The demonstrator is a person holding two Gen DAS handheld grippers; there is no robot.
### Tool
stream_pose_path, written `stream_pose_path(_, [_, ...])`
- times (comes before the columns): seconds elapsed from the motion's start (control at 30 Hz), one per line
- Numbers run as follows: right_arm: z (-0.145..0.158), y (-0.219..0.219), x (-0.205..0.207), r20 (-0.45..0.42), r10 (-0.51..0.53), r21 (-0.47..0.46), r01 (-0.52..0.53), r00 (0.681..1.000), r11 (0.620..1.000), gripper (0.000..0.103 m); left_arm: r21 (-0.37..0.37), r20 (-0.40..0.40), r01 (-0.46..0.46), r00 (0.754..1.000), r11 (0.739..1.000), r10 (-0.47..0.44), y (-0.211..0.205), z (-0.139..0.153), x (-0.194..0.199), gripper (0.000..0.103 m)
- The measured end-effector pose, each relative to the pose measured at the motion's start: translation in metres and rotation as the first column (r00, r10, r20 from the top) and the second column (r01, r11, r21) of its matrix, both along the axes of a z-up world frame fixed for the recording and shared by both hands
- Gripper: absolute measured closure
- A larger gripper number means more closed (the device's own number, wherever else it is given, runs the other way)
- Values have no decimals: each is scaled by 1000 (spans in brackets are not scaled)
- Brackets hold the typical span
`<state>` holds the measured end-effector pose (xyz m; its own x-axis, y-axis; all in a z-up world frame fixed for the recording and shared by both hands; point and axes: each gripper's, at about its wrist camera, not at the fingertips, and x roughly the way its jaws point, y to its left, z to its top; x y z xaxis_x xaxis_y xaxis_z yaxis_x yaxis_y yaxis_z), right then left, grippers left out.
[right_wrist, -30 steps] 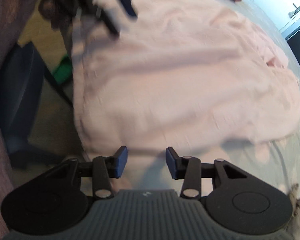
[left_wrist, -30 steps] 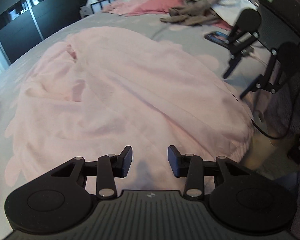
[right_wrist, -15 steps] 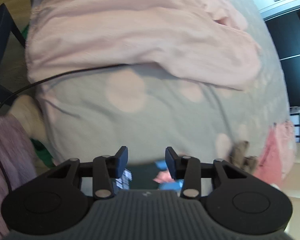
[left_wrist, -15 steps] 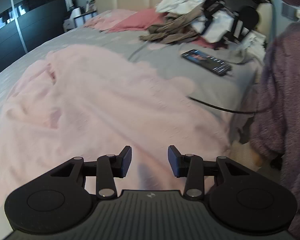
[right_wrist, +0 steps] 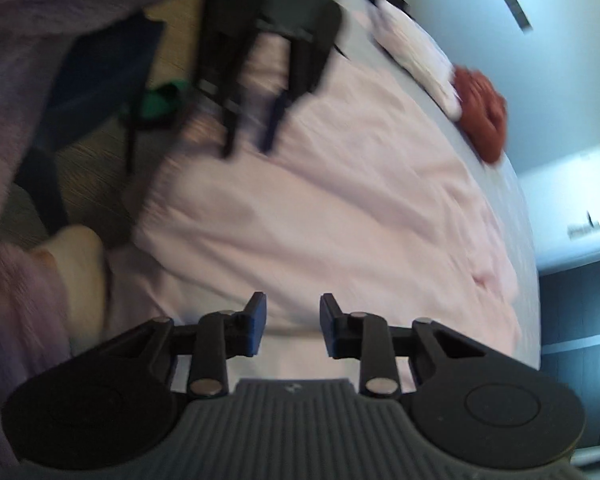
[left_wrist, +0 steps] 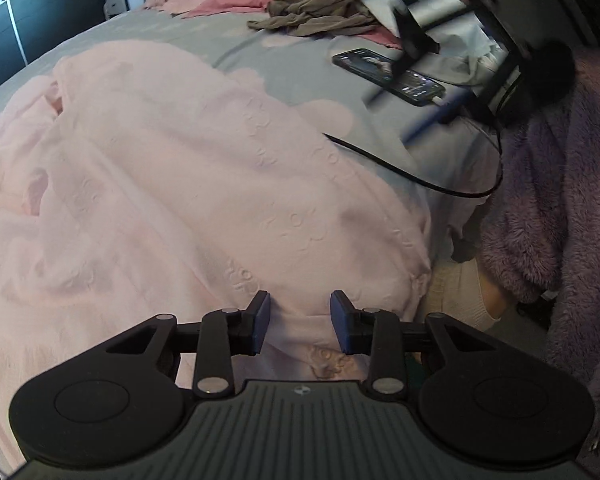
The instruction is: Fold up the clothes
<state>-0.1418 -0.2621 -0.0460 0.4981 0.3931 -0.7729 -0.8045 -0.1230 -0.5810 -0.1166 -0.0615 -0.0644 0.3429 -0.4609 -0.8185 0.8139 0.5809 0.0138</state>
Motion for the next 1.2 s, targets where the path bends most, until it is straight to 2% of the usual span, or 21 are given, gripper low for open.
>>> stream_pose_path(0.13, [-29, 11, -28, -34, 170, -64, -172, 985, 983, 71, -8, -5, -30, 1000, 1000, 30, 1, -3, 4, 71])
stream_pose_path(0.27, [-51, 10, -47, -23, 313, -143, -313, 950, 939, 59, -20, -7, -43, 999, 999, 43, 3, -2, 5, 71])
stream_pose_path(0.53, [-71, 6, -45, 7, 400, -225, -388, 917, 894, 59, -92, -5, -102, 995, 991, 102, 18, 16, 3, 71])
stream_pose_path(0.57, [-71, 7, -45, 15, 400, -226, -387, 916, 894, 64, -101, -2, -106, 994, 989, 106, 19, 19, 1, 71])
stream_pose_path(0.6, [-69, 8, -45, 22, 395, -223, -381, 918, 898, 75, -111, 0, -108, 994, 988, 108, 21, 21, 0, 71])
stream_pose_path(0.67, [-65, 9, -45, 31, 385, -219, -370, 922, 903, 77, -124, 7, -109, 994, 986, 111, 23, 27, -4, 71])
stream_pose_path(0.7, [-62, 10, -47, 28, 381, -219, -366, 924, 904, 82, -129, 13, -107, 994, 986, 110, 23, 30, -6, 71])
stream_pose_path(0.73, [-59, 11, -48, 25, 376, -217, -363, 926, 906, 88, -131, 23, -104, 994, 986, 108, 23, 33, -8, 71])
stream_pose_path(0.77, [-55, 11, -48, 26, 371, -213, -358, 928, 909, 99, -130, 31, -103, 994, 986, 108, 23, 35, -9, 71])
stream_pose_path(0.87, [-37, 15, -45, 34, 345, -189, -333, 938, 924, 99, -131, 42, -98, 994, 987, 104, 24, 43, -14, 71])
stream_pose_path(1.07, [20, 37, -21, 36, 176, -17, -175, 984, 984, 101, -162, 81, -83, 992, 983, 97, 29, 57, -24, 71])
stream_pose_path(1.2, [48, 60, 9, 21, 78, 106, -79, 997, 991, 101, -182, 159, -114, 977, 977, 144, 35, 68, -30, 61])
